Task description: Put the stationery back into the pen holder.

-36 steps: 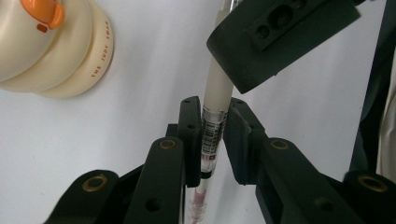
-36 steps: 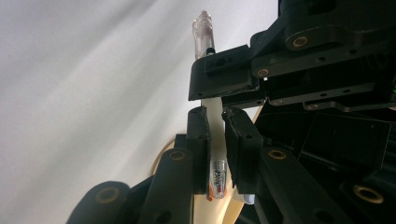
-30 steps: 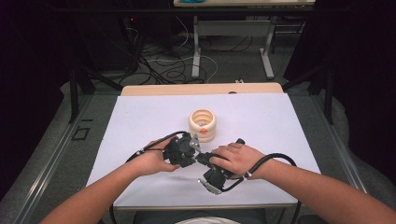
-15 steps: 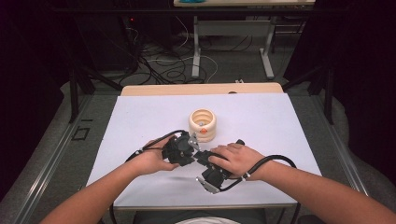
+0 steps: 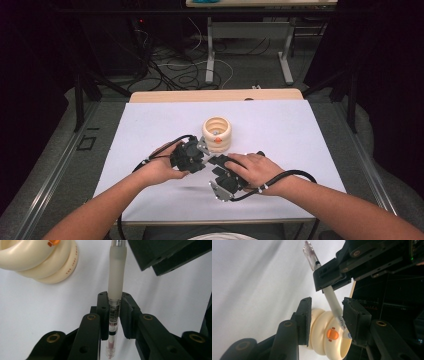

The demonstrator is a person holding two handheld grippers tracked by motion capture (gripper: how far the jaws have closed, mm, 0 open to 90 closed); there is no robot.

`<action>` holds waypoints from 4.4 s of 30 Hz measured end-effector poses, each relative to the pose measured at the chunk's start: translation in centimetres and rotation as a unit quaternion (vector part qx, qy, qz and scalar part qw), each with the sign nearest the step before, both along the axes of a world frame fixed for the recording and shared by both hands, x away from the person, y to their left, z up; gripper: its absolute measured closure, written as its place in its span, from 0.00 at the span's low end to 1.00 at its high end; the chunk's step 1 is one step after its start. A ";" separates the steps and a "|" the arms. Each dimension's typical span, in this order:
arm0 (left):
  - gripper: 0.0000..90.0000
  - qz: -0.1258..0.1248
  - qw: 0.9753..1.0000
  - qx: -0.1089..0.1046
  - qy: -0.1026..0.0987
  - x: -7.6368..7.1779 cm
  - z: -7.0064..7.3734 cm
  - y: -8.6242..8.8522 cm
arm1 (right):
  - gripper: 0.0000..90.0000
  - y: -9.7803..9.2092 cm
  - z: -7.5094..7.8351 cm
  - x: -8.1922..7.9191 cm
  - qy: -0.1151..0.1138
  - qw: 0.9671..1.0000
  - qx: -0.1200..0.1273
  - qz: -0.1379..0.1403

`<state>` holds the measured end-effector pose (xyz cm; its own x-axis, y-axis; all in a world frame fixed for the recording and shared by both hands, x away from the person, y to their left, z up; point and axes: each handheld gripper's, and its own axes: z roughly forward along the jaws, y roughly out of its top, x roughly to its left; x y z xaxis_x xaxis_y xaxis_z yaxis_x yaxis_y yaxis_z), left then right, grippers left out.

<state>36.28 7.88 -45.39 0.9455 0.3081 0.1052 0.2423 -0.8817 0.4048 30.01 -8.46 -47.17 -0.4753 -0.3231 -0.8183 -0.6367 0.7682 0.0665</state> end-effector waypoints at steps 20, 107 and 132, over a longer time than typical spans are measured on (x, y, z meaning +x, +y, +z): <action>0.88 0.067 0.996 -0.052 0.026 1.9 0.2 2.0 | 0.48 -0.9 -0.3 0.8 0.084 0.985 0.104 -0.106; 0.88 0.199 0.908 -0.361 -0.072 8.3 5.5 1.9 | 0.17 -8.9 -1.1 4.7 0.360 0.739 0.457 -0.341; 0.88 0.228 0.898 -0.370 -0.074 10.0 2.3 -0.1 | 0.17 -9.2 -1.5 4.6 0.367 0.731 0.458 -0.348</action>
